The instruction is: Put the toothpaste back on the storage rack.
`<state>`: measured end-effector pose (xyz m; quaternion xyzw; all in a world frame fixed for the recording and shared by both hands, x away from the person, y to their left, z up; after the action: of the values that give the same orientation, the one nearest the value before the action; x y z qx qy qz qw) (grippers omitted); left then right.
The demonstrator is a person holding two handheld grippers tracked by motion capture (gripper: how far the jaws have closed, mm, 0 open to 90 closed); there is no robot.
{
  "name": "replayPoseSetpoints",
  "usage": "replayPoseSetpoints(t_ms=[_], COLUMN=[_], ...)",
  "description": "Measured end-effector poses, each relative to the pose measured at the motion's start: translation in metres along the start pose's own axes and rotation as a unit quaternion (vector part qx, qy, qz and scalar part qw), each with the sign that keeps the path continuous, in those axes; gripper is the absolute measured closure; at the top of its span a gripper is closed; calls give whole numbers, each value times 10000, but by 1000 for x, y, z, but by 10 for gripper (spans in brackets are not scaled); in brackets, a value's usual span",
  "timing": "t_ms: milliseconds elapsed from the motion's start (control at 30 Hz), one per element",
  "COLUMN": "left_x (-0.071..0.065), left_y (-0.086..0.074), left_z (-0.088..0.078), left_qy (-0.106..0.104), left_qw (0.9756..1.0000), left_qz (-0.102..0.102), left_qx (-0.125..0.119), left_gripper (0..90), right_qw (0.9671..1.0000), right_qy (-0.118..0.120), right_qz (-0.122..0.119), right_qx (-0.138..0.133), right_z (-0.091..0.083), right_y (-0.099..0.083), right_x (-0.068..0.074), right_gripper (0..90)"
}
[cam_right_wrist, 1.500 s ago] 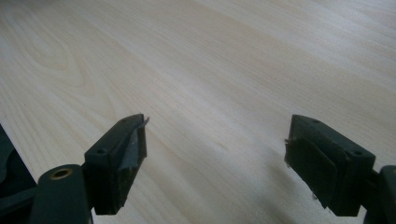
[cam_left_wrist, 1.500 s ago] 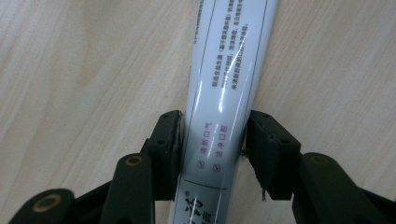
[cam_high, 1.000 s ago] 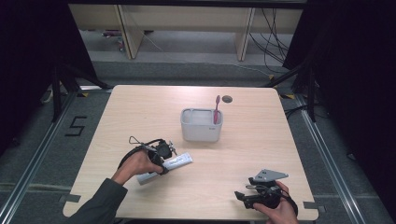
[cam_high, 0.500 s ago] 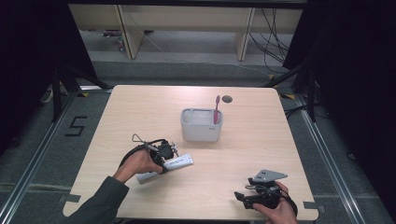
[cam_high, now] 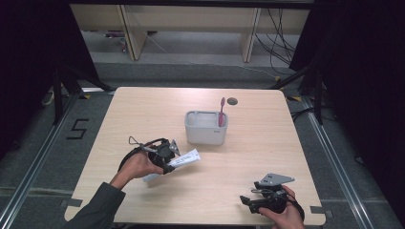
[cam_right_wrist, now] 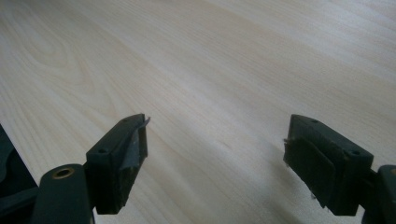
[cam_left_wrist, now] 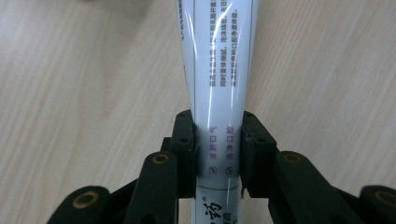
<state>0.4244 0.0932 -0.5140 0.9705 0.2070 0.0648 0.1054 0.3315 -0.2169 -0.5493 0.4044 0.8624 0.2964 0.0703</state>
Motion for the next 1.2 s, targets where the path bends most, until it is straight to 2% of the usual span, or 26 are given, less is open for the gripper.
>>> replayPoseSetpoints(t_ms=[33, 100, 200, 233, 333, 367, 400, 467, 600, 700, 767, 800, 833, 900, 967, 1000, 1033, 1067, 1100, 1167, 1200], left_x=[1, 3, 4, 4, 6, 7, 7, 9, 12, 14, 15, 16, 17, 18, 18, 19, 19, 20, 21, 22, 22], left_y=[0, 1, 2, 4, 5, 6, 6, 7, 11, 15, 17, 18, 20, 23, 25, 27, 30, 32, 34, 39, 41], left_z=[-3, -8, -14, -17, -23, -25, -26, -28, -33, -38, -41, -43, -45, -49, -52, -54, -56, -58, -60, -65, -67], left_qy=[-16, -39, -17, -46, -53, 23, 14, 70, 26, 31, 99, 98, 118, 131, 171, 204, 175, 185, 205, 237, 244], left_qw=[9999, 9992, 9973, 9956, 9923, 9909, 9905, 9881, 9821, 9751, 9712, 9687, 9646, 9596, 9557, 9526, 9480, 9463, 9430, 9387, 9378], left_qz=[-15, -166, -252, -361, -456, -467, -484, -547, -704, -808, -882, -903, -989, -1073, -1083, -1114, -1199, -1220, -1258, -1272, -1269], left_qx=[-109, -372, -692, -861, -1152, -1260, -1285, -1434, -1746, -2063, -2211, -2311, -2442, -2599, -2731, -2822, -2943, -2990, -3075, -3196, -3223], left_gripper=[705, 705, 705, 705, 705, 705, 705, 705, 706, 705, 705, 705, 705, 705, 705, 705, 705, 705, 705, 705, 705], right_qw=[9999, 9999, 10000, 9999, 9998, 9998, 9998, 9998, 9998, 9998, 9999, 9999, 9999, 9999, 9999, 9999, 9999, 9999, 9999, 9999, 9995], right_qy=[40, 34, 14, 23, 31, 49, 49, 61, 32, 65, 6, 20, 25, 23, 19, 75, 56, 46, 29, 9, 59], right_qz=[143, 96, 78, 129, 174, 199, 199, 185, 188, 194, 161, 160, 165, 148, 148, 144, 126, 145, 153, 155, 305], right_qx=[48, 34, -7, -4, 3, -9, -9, -12, -8, 31, -2, -6, -10, 12, -8, -31, -32, -8, 6, -6, 40], right_z=[0, 0, -1, -1, -1, -1, -1, -1, -1, -1, -1, -1, -1, -1, -1, -1, -1, -1, -1, -1, -2], right_y=[-1, -1, 0, 0, 0, 0, 0, 0, 0, -1, 0, 0, 0, -1, 0, 1, 1, 0, 0, 0, -1], right_x=[2, 0, 0, 1, 1, 1, 1, 1, 1, 1, -1, -1, -1, -1, -1, 0, -1, -1, -1, -1, 2], right_gripper=[220, 220, 220, 220, 220, 220, 220, 220, 220, 220, 220, 220, 220, 220, 220, 220, 221, 220, 220, 220, 221])
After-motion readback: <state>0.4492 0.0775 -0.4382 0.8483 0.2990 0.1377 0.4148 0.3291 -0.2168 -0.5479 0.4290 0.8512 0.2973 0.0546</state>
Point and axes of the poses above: each handheld gripper's, and its own axes: z roughly forward along the jaws, y roughly out of its top, x roughly to its left, the point moved 7 cm from there along z, roughly forward along the jaws, and after that the axes turned 9 degrees about x, right-handed, at the moved point
